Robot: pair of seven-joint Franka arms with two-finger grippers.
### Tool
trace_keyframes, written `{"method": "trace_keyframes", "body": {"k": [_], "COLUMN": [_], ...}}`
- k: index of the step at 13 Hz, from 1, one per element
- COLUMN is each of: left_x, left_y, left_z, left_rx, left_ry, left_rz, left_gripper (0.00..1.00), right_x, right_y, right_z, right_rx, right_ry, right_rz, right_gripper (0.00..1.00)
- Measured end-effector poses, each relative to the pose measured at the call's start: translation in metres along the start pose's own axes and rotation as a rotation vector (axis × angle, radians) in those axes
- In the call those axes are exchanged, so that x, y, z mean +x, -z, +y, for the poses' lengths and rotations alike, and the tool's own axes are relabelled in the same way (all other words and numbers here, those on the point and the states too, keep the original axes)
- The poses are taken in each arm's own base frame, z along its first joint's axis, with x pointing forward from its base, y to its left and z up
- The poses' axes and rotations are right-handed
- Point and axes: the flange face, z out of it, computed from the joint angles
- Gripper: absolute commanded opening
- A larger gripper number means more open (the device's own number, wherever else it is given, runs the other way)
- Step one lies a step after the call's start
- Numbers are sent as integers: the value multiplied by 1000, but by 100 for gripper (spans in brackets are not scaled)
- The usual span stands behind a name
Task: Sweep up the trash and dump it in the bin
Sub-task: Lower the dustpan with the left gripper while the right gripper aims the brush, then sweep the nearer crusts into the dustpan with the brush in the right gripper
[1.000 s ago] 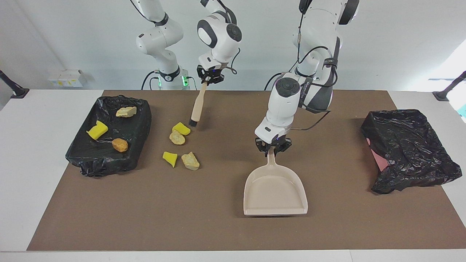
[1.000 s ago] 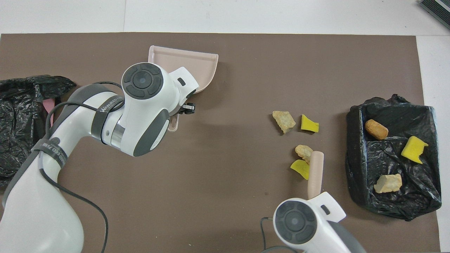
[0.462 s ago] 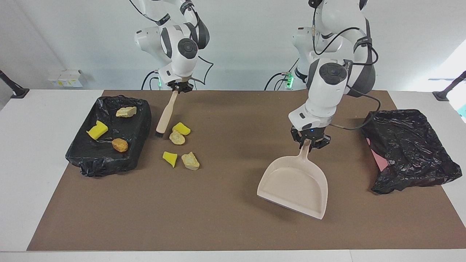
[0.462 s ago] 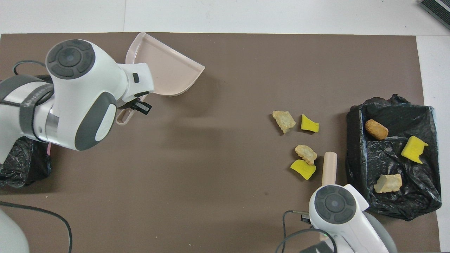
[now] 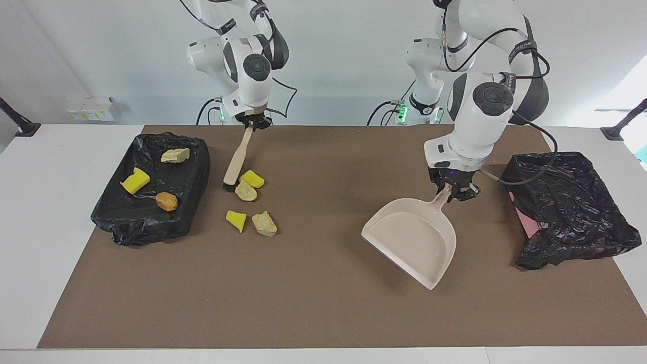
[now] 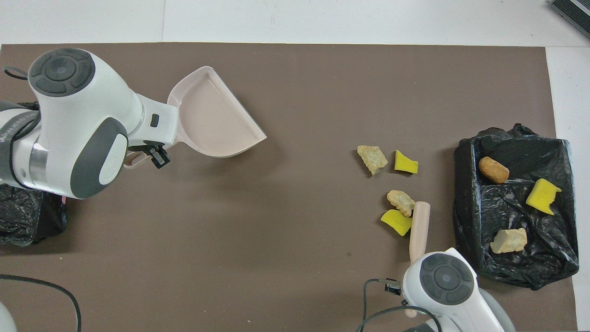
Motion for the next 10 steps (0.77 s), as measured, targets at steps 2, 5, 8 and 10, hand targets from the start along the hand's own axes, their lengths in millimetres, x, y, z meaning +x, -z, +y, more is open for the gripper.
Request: {"method": "trace_keyframes", "body": {"k": [2, 5, 8, 10], "left_x": [1, 20, 38, 43], "left_y": [-15, -44, -69, -79], "left_z": [18, 73, 134, 154], "left_rx": [-28, -42, -35, -29], "left_ry": [-180, -356, -455, -442], "left_rz": [-23, -43, -55, -56], "left_gripper": [0, 0, 0, 0], "right_x": [8, 23, 43, 53], "right_y": [-3, -7, -2, -8], "right_z": [-8, -23, -40, -56], "right_rx": [49, 75, 150, 171], "right_ry": [22, 57, 96, 119], "right_rz": [21, 21, -16, -40], "right_gripper": [0, 0, 0, 0]}}
